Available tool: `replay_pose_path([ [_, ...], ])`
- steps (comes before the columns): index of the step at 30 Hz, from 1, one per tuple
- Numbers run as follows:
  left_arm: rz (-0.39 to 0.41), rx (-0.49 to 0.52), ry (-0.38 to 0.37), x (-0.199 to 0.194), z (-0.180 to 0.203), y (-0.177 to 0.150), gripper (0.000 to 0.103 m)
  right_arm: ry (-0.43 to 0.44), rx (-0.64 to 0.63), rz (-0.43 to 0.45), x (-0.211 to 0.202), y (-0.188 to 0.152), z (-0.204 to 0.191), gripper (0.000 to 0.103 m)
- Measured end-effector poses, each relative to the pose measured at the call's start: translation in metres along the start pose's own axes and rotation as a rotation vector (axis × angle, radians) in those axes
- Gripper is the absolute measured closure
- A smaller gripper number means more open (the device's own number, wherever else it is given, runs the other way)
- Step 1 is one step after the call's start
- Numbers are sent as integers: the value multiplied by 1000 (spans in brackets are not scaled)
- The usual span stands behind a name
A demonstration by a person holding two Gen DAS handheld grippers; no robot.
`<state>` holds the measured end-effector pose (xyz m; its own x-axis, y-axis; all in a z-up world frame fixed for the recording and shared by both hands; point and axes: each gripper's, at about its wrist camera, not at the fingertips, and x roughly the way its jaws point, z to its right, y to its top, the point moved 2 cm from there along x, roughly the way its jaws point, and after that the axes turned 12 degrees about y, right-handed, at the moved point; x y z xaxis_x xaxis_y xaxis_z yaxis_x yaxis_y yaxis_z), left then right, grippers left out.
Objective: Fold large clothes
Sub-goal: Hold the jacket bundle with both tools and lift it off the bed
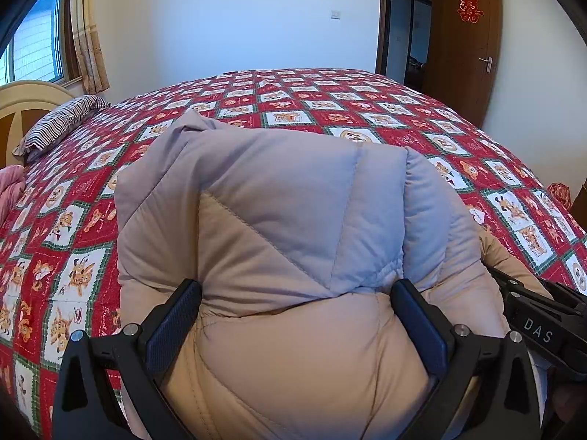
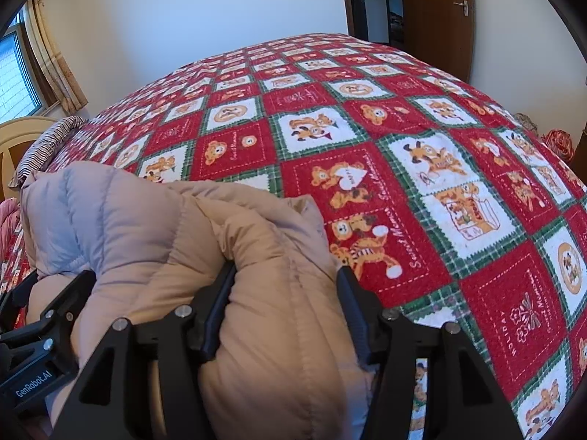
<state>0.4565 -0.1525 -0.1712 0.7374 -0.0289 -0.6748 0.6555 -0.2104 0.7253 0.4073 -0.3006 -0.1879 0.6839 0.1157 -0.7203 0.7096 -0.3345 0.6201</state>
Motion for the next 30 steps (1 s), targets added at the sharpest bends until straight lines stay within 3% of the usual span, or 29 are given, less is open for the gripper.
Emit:
replay_pose_path([
  [19, -17, 18, 22, -5, 1, 2, 1, 49, 45, -6, 3, -2, 9, 43],
  [21, -20, -3, -7, -23, -12, 2, 1, 57, 49, -5, 3, -2, 11, 41],
  [23, 29, -40, -29, -47, -31, -3, 1, 69, 53, -9, 1, -2, 12, 40],
  [26, 12, -29, -13, -58, -61, -21, 1, 73, 64, 13, -16, 0, 17, 28],
  [30, -98, -178, -155, -42, -95, -53, 1, 121, 62, 33, -37, -7, 24, 23],
])
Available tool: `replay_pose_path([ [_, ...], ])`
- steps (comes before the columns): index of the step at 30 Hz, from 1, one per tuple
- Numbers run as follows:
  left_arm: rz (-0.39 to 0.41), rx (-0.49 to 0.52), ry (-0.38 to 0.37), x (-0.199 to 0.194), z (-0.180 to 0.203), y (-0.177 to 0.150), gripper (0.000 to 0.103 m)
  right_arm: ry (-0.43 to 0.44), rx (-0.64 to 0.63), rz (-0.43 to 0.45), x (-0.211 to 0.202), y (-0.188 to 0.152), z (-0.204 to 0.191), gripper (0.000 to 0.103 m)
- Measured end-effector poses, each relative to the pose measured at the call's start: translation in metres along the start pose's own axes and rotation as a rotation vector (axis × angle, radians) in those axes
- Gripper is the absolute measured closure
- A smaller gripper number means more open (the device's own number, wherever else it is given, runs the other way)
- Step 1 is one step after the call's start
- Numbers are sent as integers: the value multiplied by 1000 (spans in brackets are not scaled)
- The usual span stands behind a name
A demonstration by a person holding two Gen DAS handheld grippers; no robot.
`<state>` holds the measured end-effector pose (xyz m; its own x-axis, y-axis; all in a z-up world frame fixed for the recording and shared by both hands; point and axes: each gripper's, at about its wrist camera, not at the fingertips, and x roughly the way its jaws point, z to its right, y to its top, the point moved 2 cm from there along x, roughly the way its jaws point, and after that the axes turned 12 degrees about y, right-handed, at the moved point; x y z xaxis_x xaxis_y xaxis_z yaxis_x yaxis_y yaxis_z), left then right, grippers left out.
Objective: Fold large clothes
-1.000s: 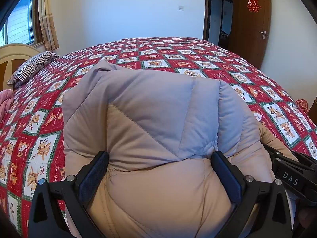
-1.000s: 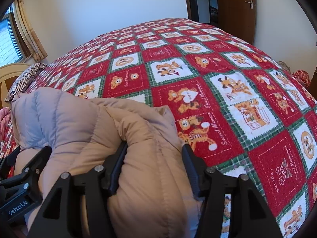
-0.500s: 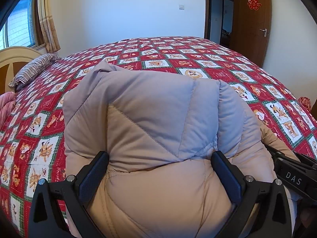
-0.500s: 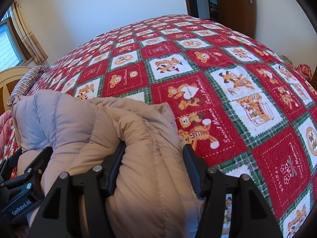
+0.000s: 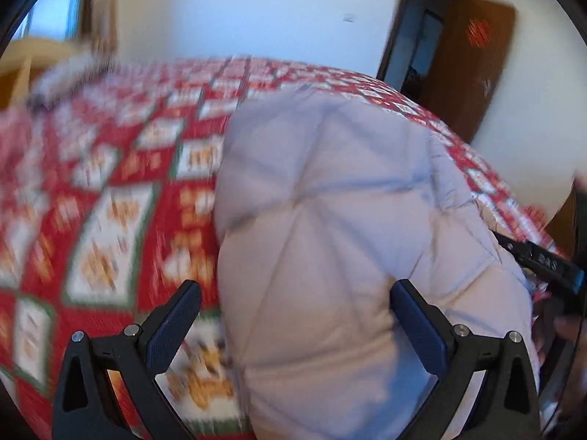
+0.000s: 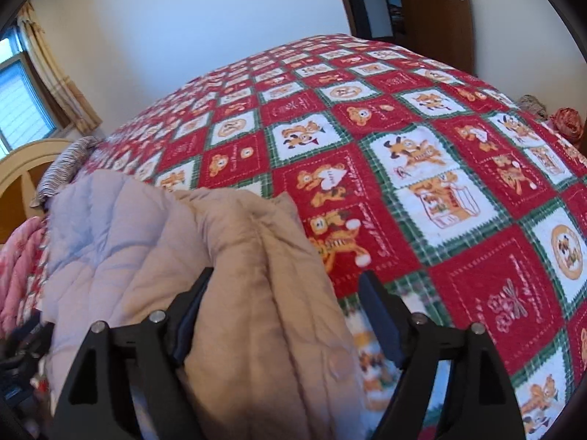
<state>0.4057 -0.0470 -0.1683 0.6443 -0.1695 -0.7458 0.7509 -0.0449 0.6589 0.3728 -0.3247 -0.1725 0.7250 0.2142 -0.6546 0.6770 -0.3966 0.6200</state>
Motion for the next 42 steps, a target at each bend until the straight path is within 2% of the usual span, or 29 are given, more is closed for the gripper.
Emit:
replay_pose_path([
  [2, -38, -62, -45, 9, -5, -5, 1, 39, 15, 9, -11, -5, 4, 21],
  [4, -52, -58, -60, 15, 2, -5, 1, 48, 16, -22, -9, -11, 4, 21],
  [8, -45, -11, -30, 18, 17, -4, 1, 94, 77, -58, 2, -20, 15, 20],
  [11, -15, 18, 0, 17, 24, -5, 0, 85, 52, -53, 4, -23, 10, 19],
  [15, -4, 16, -17, 20, 29, -7, 0, 120, 52, -68, 10, -24, 8, 24],
  [19, 11, 33, -24, 19, 32, -6, 0, 188, 52, -74, 8, -25, 9, 36],
  [23, -3, 29, -39, 25, 35, -4, 0, 231, 77, -70, 13, -25, 14, 37],
  [26, -5, 37, -46, 25, 41, -2, 1, 230, 80, -70, 17, -23, 12, 36],
  [27, 6, 51, -44, 22, 44, -3, 5, 230, 76, -73, 17, -23, 11, 39],
  [28, 18, 62, -42, 19, 46, -3, 9, 240, 71, -75, 17, -22, 11, 51],
  [30, 67, 113, -15, 6, 55, -6, 30, 286, 50, -69, 14, -24, 6, 69],
  [31, 89, 141, 9, -1, 60, -7, 35, 285, 31, -61, 11, -26, 2, 75],
  [33, 115, 174, 38, -16, 65, -7, 55, 272, 4, -45, 6, -28, -4, 78],
  [35, 143, 189, 45, -33, 67, -6, 62, 276, 7, -27, 0, -29, -5, 81],
  [37, 169, 199, 48, -52, 67, -3, 65, 282, -3, -9, -9, -30, -8, 83],
  [42, 259, 209, 53, -107, 58, 0, 68, 335, -40, 67, -49, -32, -26, 83],
])
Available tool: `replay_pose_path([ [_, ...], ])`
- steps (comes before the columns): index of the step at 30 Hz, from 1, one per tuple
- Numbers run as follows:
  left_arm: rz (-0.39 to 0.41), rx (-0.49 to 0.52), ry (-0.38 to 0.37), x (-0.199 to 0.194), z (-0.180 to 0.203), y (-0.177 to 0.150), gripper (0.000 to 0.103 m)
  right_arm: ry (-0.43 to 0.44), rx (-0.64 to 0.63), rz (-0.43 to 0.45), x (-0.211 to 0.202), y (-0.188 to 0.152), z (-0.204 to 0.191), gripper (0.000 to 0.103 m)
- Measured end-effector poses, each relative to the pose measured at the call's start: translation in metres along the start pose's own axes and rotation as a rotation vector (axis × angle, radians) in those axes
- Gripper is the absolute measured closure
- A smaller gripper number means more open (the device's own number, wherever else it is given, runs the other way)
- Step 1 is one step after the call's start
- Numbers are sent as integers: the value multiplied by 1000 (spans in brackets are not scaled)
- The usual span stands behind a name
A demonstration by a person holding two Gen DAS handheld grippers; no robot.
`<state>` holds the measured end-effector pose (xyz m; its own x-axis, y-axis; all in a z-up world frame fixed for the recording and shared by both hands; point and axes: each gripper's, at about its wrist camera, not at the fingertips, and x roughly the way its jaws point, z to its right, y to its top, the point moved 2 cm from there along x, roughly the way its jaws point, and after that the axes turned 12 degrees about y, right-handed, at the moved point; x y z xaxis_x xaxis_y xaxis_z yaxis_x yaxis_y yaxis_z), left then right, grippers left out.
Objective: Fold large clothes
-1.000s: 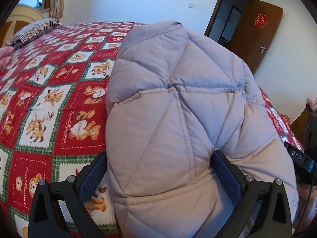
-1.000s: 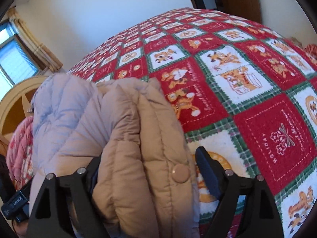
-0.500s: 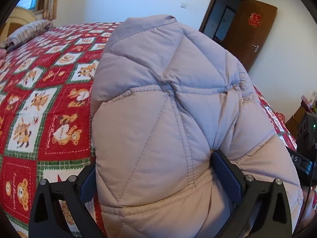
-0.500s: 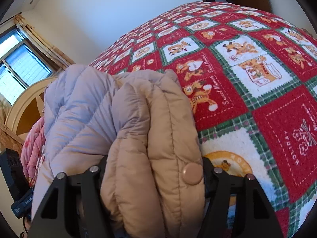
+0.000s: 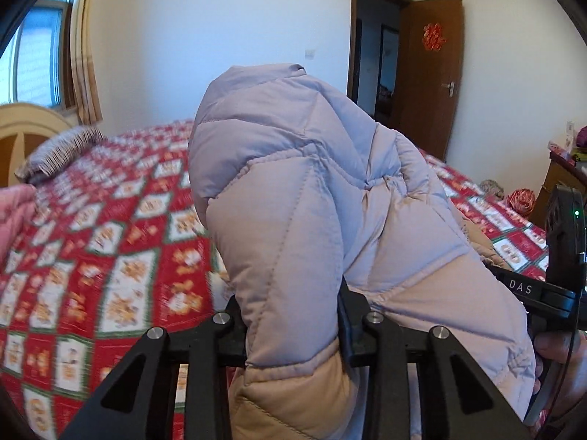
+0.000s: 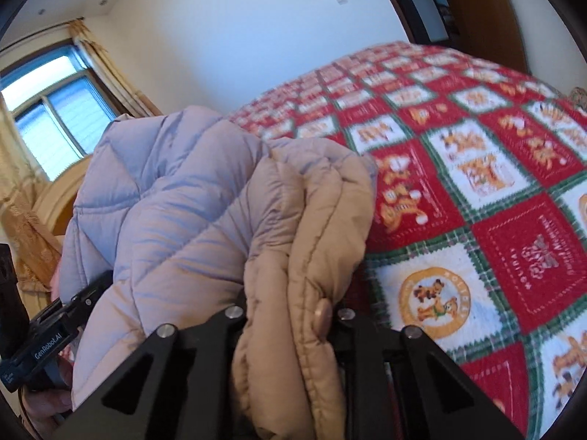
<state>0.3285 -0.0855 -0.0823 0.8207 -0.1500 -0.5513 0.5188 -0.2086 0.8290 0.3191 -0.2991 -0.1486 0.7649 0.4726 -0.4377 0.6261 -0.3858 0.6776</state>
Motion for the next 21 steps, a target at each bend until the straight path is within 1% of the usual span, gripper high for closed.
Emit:
replay_pose_path([
  [3, 52, -11, 21, -34, -18, 7, 69, 43, -20, 32, -13, 3, -24, 83],
  [5, 79, -19, 37, -52, -29, 10, 69, 74, -49, 46, -20, 2, -46, 83],
  [8, 100, -34, 63, -73, -51, 10, 70, 112, -90, 49, -18, 1, -74, 84],
  [11, 109, -41, 95, -92, -74, 7, 71, 156, -104, 42, -8, -3, -96, 84],
  [17, 125, -59, 153, -117, -113, -6, 75, 226, -159, 25, 6, -10, -143, 86],
  [19, 118, -63, 175, -117, -124, -12, 75, 235, -184, 13, 11, -11, -154, 86],
  [21, 82, -97, 185, -108, -141, -23, 75, 236, -206, -7, 19, -14, -165, 86],
])
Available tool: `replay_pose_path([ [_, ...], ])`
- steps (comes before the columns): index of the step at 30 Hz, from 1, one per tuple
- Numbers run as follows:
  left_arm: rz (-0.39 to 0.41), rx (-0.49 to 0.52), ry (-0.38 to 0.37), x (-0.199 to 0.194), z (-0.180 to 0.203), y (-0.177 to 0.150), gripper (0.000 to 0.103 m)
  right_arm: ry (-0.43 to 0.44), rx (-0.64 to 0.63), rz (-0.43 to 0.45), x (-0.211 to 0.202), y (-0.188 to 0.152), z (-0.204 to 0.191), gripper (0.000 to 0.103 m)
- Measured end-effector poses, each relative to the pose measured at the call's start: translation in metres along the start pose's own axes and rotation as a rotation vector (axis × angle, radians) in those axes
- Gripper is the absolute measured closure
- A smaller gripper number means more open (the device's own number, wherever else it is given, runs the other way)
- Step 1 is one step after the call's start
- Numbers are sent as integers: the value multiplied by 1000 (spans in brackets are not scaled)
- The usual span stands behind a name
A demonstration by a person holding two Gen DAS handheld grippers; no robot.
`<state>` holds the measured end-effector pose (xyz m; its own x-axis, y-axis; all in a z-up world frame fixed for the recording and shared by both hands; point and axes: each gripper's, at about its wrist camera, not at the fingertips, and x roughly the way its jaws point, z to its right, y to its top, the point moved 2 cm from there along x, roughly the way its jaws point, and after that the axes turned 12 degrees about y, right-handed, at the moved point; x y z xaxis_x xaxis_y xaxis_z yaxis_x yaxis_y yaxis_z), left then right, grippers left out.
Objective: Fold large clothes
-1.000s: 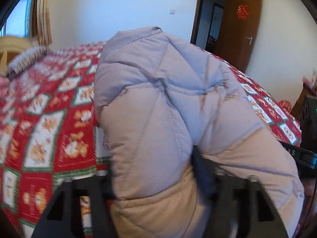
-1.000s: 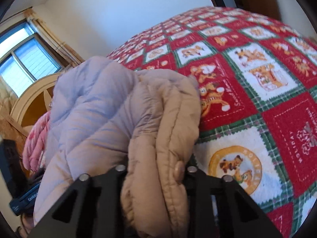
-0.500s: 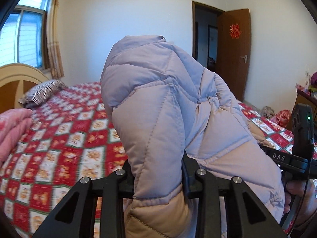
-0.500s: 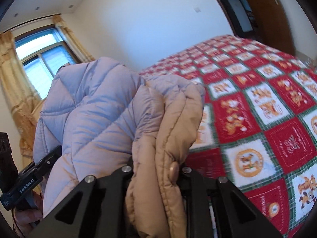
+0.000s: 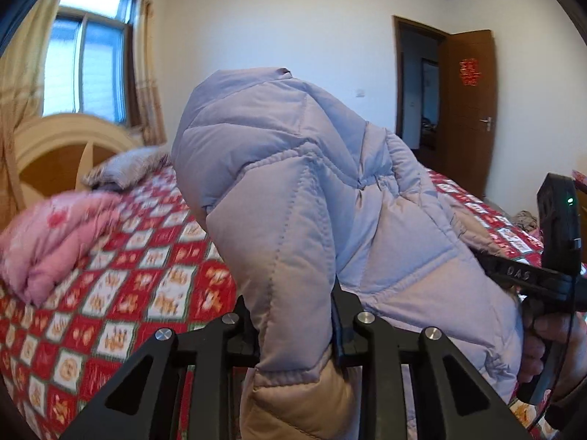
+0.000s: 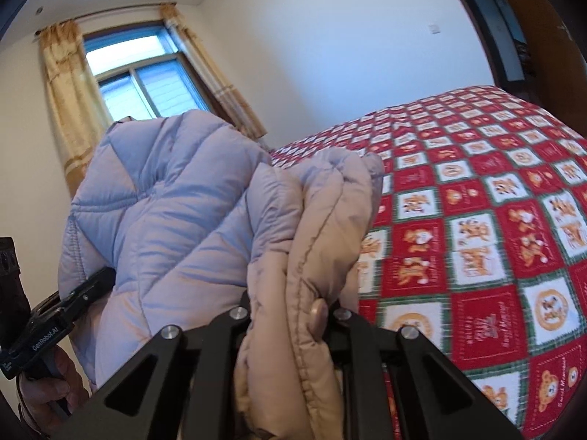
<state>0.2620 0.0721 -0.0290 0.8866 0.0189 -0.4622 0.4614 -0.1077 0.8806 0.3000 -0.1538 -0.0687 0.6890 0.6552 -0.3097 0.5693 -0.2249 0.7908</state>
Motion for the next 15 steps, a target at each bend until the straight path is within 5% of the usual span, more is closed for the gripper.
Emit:
replay_pose_path([
  [5, -126, -12, 58, 57, -31, -37, 75, -12, -13, -99, 43, -13, -5, 82],
  [9, -204, -44, 81, 95, -58, -72, 70, -113, 79, -285, 99, -41, 31, 40],
  [15, -176, -48, 69, 107, -61, -92, 59, -31, 204, -368, 129, -77, 70, 22],
])
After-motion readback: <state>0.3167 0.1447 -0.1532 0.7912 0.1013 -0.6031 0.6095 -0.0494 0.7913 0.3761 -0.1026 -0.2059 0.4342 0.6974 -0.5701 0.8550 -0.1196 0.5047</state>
